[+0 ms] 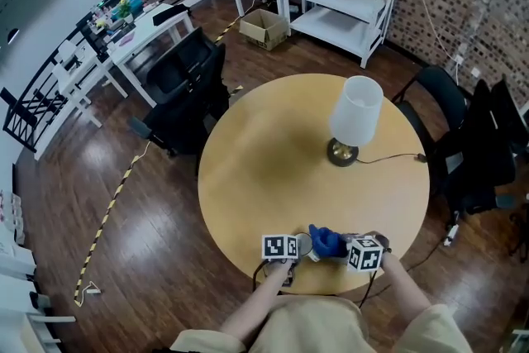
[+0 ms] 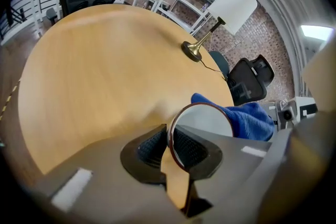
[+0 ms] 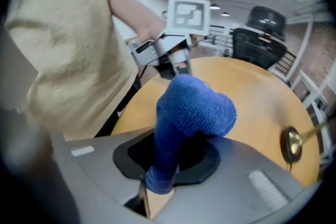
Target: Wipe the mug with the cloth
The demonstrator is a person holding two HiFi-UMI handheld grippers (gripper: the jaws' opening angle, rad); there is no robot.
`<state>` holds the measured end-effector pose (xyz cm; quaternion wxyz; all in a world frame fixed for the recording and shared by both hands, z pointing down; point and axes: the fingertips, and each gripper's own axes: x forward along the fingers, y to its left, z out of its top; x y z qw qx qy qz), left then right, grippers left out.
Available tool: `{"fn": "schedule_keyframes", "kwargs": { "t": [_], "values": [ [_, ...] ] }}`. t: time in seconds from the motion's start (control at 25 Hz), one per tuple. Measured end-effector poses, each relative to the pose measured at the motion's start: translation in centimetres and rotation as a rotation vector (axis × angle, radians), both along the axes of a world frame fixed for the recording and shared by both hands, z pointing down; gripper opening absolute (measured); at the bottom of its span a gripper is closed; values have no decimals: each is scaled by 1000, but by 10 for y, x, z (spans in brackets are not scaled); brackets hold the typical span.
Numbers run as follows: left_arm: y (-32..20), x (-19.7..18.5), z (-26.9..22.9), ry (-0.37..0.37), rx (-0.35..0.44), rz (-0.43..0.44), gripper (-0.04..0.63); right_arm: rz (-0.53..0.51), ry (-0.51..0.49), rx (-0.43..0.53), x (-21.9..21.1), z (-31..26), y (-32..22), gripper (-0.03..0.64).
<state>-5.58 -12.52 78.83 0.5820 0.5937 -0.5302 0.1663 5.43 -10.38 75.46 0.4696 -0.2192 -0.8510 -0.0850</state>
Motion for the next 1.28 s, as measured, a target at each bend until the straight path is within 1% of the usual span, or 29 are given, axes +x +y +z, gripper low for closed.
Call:
{"fn": "schedule_keyframes", "kwargs": {
  "t": [0.12, 0.24, 0.28, 0.36, 0.44, 0.48, 0.52, 0.56, 0.6, 0.64, 0.72, 0.76, 0.8, 0.84, 0.88, 0.92, 0.96, 1.0, 1.04, 1.08, 1.12, 1.16, 1.2, 1.24, 1.28],
  "values": [
    [-4, 3, -3, -4, -4, -10, 38, 251, -60, -16, 20, -8, -31, 78],
    [-10, 19, -7, -12, 12, 43, 76, 446, -102, -51, 41, -6, -40, 78],
    [-11, 24, -8, -32, 17, 75, 87, 498, -114, -64, 47, -6, -40, 78],
    [-13, 30, -9, -87, 29, 124, 82, 577, -138, -78, 55, -6, -37, 78],
    [-17, 28, -12, -102, 60, 135, 84, 635, -160, -84, 60, -8, -34, 78],
    [-20, 25, -17, -100, 87, 145, 135, 662, -173, -87, 62, -10, -33, 78],
    [-22, 23, -23, -110, 120, 180, 199, 689, -188, -91, 64, -12, -31, 78],
    [-24, 21, -31, -140, 160, 254, 237, 716, -206, -95, 66, -15, -29, 78],
    [-27, 21, -41, -193, 208, 366, 279, 744, -223, -98, 69, -18, -27, 78],
    [-31, 23, -50, -263, 265, 507, 318, 775, -240, -99, 73, -22, -26, 78],
    [-41, 35, -63, -407, 382, 840, 336, 841, -273, -101, 81, -28, -27, 78],
    [-44, 47, -66, -453, 429, 1020, 336, 873, -288, -101, 86, -30, -28, 78],
    [-43, 59, -65, -474, 464, 1204, 336, 904, -301, -100, 90, -32, -28, 78],
    [-40, 72, -62, -480, 489, 1388, 336, 932, -312, -98, 94, -34, -28, 78],
    [-34, 82, -57, -483, 507, 1569, 336, 957, -319, -95, 99, -35, -28, 78],
    [-28, 89, -52, -489, 522, 1741, 321, 978, -324, -91, 103, -37, -26, 78],
    [-23, 95, -48, -497, 535, 1897, 298, 995, -328, -86, 107, -39, -25, 78],
    [-17, 100, -44, -496, 544, 2030, 285, 1010, -330, -81, 111, -40, -23, 78],
    [-10, 105, -41, -485, 547, 2140, 264, 1025, -331, -77, 115, -42, -20, 78],
    [-4, 109, -37, -472, 544, 2233, 248, 1041, -331, -74, 120, -43, -17, 78],
    [2, 113, -32, -463, 538, 2311, 232, 1059, -330, -73, 124, -43, -13, 78],
    [6, 115, -26, -461, 531, 2376, 201, 1078, -330, -74, 129, -43, -9, 79],
    [9, 115, -19, -463, 526, 2421, 176, 1098, -332, -77, 132, -42, -6, 78],
    [10, 114, -13, -466, 521, 2441, 132, 1117, -336, -81, 135, -42, -2, 79],
    [9, 112, -10, -459, 513, 2427, 61, 1135, -343, -87, 136, -42, 0, 78]
  ]
}}
